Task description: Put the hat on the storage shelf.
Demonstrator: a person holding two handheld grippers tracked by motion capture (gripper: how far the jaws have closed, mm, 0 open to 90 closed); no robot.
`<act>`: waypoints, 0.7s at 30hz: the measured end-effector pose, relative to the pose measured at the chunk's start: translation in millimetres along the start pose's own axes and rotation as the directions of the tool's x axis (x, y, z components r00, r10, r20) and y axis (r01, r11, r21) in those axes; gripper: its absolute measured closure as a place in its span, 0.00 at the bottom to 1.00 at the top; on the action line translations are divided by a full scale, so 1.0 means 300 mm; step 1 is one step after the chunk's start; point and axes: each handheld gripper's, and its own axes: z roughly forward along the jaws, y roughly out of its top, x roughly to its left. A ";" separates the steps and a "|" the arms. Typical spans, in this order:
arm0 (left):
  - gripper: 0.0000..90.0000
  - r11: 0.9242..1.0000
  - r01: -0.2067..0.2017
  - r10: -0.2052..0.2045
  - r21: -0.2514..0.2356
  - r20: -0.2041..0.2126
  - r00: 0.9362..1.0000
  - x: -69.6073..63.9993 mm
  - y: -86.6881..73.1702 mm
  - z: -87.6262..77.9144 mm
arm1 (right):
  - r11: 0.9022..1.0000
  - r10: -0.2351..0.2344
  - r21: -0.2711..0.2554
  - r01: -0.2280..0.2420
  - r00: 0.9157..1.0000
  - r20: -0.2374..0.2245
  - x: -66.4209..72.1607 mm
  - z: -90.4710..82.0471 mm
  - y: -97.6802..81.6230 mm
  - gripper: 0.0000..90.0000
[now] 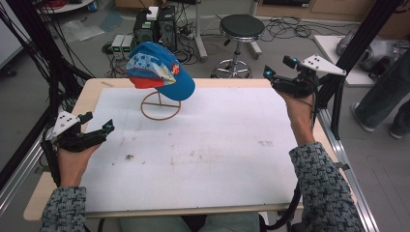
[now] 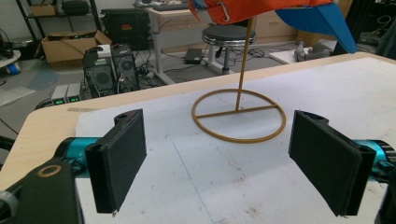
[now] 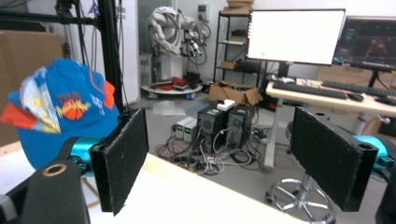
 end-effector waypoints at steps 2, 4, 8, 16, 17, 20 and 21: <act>0.21 1.000 -0.002 0.002 0.001 0.000 1.000 0.000 0.000 0.000 | 1.000 0.022 0.002 -0.022 1.000 0.002 -0.010 -0.026 -0.032 0.19; 0.21 1.000 0.000 0.000 0.002 0.000 1.000 -0.001 0.000 0.001 | 1.000 0.028 0.011 -0.028 1.000 0.005 -0.017 -0.044 -0.058 0.18; 0.21 1.000 0.001 -0.001 0.007 0.000 1.000 -0.001 -0.004 0.005 | 0.999 0.039 0.014 -0.039 0.999 0.015 -0.020 -0.094 -0.117 0.17; 0.21 1.000 0.001 -0.001 0.007 0.000 1.000 -0.004 -0.004 0.005 | 0.997 0.060 0.043 -0.061 0.998 0.023 0.000 -0.158 -0.263 0.17; 0.21 1.000 0.001 -0.001 0.007 0.000 1.000 -0.004 -0.004 0.005 | 0.993 0.070 0.090 -0.072 0.997 0.022 0.001 -0.157 -0.277 0.13; 0.21 1.000 -0.002 0.002 0.009 0.001 1.000 -0.005 -0.004 0.006 | 0.986 0.083 0.146 -0.082 0.997 0.000 0.002 -0.150 -0.289 0.13; 0.21 1.000 -0.001 0.001 0.009 0.000 1.000 -0.004 -0.005 0.006 | 0.986 0.089 0.145 -0.088 0.996 0.000 0.007 -0.149 -0.287 0.13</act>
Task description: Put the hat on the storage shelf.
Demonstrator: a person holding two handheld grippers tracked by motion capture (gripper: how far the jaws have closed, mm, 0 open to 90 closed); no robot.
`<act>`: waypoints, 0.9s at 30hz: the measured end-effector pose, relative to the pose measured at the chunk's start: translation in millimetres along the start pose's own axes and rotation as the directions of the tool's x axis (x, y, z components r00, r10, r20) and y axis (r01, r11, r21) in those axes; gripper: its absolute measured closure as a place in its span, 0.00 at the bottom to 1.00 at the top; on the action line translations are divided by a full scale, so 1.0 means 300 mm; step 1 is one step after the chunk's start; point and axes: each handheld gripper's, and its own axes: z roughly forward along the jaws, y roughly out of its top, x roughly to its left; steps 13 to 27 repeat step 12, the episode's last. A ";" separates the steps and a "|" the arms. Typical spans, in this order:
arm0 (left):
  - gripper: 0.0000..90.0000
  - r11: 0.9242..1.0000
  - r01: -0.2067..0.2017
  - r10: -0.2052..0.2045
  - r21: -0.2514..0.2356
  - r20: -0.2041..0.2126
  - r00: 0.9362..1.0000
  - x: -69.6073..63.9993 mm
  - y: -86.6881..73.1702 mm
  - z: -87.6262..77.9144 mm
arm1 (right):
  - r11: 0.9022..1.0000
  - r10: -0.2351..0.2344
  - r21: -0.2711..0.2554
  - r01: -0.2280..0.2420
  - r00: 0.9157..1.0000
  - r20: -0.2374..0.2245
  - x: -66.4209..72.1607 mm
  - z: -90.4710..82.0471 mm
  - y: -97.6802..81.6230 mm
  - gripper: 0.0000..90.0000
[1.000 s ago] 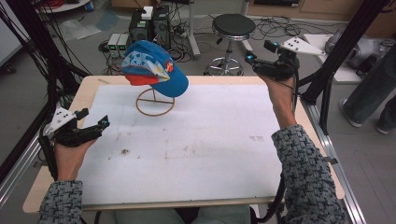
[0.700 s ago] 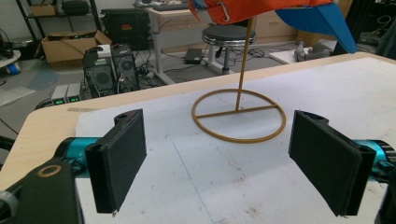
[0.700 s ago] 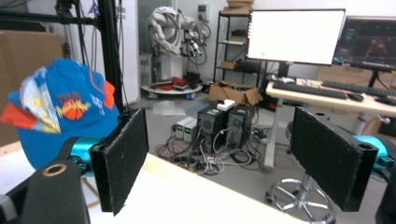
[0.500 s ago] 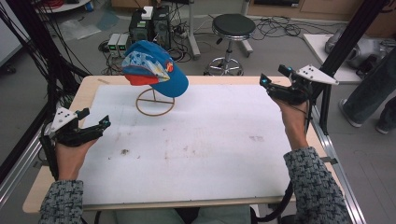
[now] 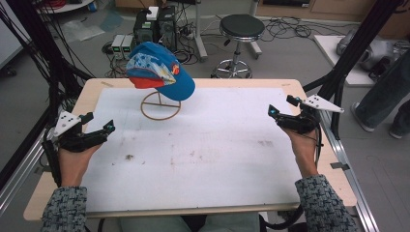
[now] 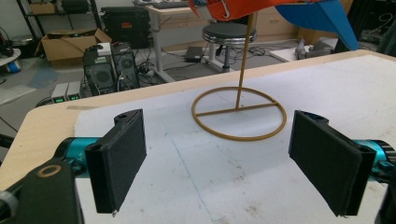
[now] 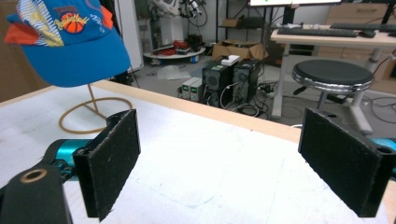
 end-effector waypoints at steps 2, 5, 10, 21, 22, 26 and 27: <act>0.21 1.000 -0.001 0.001 -0.001 0.000 1.000 0.000 0.001 -0.001 | 1.000 -0.008 -0.012 0.008 1.000 0.001 0.006 0.000 0.003 0.13; 0.21 1.000 0.002 -0.002 -0.002 0.000 1.000 0.001 0.001 -0.002 | 1.000 -0.018 -0.010 0.018 1.000 0.005 0.016 0.002 0.005 0.13; 0.21 1.000 0.002 -0.002 -0.003 0.001 1.000 0.000 0.001 -0.001 | 1.000 -0.010 -0.006 0.010 1.000 0.008 0.009 0.002 0.004 0.13; 0.21 1.000 0.002 -0.002 -0.003 0.000 1.000 0.000 0.001 -0.001 | 1.000 -0.010 -0.012 0.010 1.000 0.013 0.006 -0.002 0.006 0.13; 0.21 1.000 0.002 -0.002 -0.003 0.000 1.000 0.000 0.001 -0.001 | 1.000 -0.010 -0.012 0.010 1.000 0.013 0.006 -0.002 0.006 0.13; 0.21 1.000 0.002 -0.002 -0.003 0.000 1.000 0.000 0.001 -0.001 | 1.000 -0.010 -0.012 0.010 1.000 0.013 0.006 -0.002 0.006 0.13; 0.21 1.000 0.002 -0.002 -0.003 0.000 1.000 0.000 0.001 -0.001 | 1.000 -0.010 -0.012 0.010 1.000 0.013 0.006 -0.002 0.006 0.13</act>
